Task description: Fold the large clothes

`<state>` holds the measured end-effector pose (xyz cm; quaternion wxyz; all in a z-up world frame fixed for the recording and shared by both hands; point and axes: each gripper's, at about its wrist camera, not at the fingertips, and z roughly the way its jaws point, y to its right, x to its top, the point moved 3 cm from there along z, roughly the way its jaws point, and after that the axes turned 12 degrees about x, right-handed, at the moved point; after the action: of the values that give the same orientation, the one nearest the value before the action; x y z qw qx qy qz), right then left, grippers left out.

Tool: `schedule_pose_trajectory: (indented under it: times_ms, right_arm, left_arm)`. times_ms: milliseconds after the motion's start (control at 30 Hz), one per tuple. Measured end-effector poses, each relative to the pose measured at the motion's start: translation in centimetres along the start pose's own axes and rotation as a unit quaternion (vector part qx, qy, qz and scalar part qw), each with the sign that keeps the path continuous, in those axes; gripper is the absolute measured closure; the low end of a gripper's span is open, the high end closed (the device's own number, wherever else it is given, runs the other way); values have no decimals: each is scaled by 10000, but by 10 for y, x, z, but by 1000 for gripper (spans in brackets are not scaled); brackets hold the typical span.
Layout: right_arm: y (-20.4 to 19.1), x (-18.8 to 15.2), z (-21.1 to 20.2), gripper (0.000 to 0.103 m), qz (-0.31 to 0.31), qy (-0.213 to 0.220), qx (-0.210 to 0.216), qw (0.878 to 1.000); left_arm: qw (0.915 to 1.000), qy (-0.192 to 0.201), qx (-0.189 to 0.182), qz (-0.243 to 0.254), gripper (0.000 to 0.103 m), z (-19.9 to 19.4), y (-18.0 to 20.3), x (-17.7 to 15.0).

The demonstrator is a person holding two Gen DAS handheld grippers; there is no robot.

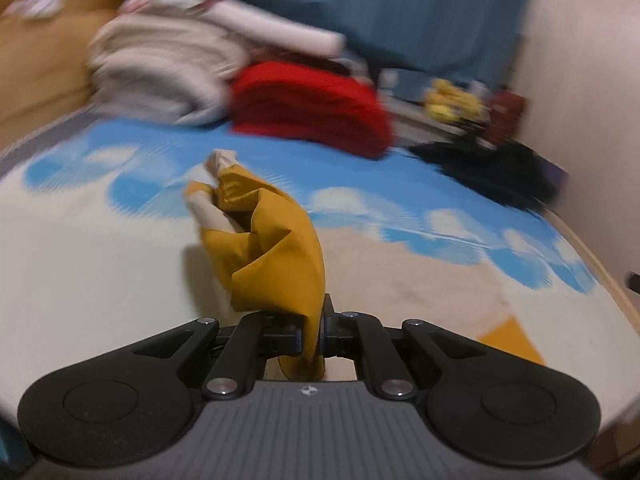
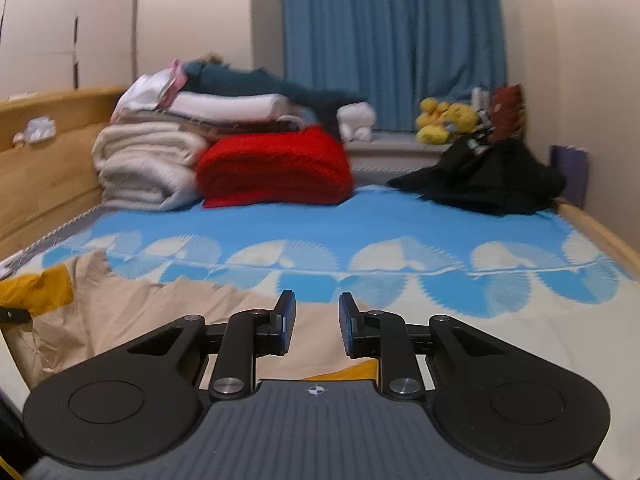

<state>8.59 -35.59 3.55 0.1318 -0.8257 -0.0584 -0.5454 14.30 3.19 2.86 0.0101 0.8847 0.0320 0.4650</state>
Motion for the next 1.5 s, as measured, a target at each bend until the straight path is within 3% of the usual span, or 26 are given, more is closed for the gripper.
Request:
schedule_pose_trajectory:
  times_ms: [167,333,467,600,667,733,800,867,933,1000,1100,1133,1200,1333,1400,1433,1467,1500]
  right_arm:
    - [32,-7,-29,78,91,247,8,9997]
    - [57,-6,-47,78,329,457,6,9984]
    - [71,-6,-51,78,488,467,-9,9977]
    - [84,-11,-43,78,864,270,75,9959]
    - [85,-14,-36,78,1015,173,129,9946]
    - [83,-19,-27,73,1204,8,253,9924]
    - [80,-28,-16,69,1416,-218,423,9888]
    - [76,-36,2,65,1631,-519,626,9833]
    - [70,-45,21,63,1734,-896,753,9779]
    - [62,-54,40,63,1716,-1253,771,9741]
    - [55,-68,63,63,1699,-1727,629,9682]
    - [54,-72,68,63,1727,-1867,555,9655]
    - [52,-80,78,63,1852,-2087,419,9594]
    - [49,-89,88,61,2052,-2260,358,9516]
    - [47,-89,90,65,2055,-2285,380,9509]
    - [45,-87,91,76,2024,-2288,402,9513]
    - [42,-86,91,95,1951,-2293,423,9527]
    - [39,-84,91,97,1847,-2288,413,9549]
  left_arm:
    - [9963,74,-603,615,96,-16,125,5]
    - [9818,-70,-1158,1501,96,-17,247,-33]
    - [9602,-664,-1581,2207,94,7,314,-93]
    - [9282,-1405,-2236,2622,63,29,331,-132]
    - [9196,-1467,-2585,2569,57,28,319,-126]
    - [9199,-1355,-2820,2365,46,21,295,-105]
    - [9199,-1180,-3110,2077,45,12,261,-82]
    - [9234,-948,-3172,1942,40,7,224,-63]
    - [9347,-714,-2857,1989,34,12,190,-50]
    - [9485,-627,-2381,1992,34,29,160,-43]
    - [9678,-753,-1928,1432,34,59,122,-44]
    - [9729,-961,-1747,1170,34,68,113,-42]
    - [9782,-935,-1648,853,34,78,106,-34]
    - [9810,-928,-1451,895,32,90,108,-31]
    - [9792,-1122,-1396,952,32,95,106,-36]
    - [9782,-1206,-1351,1012,32,100,109,-38]
    - [9776,-1258,-1321,1053,32,99,111,-40]
    - [9770,-1306,-1294,1081,31,96,109,-43]
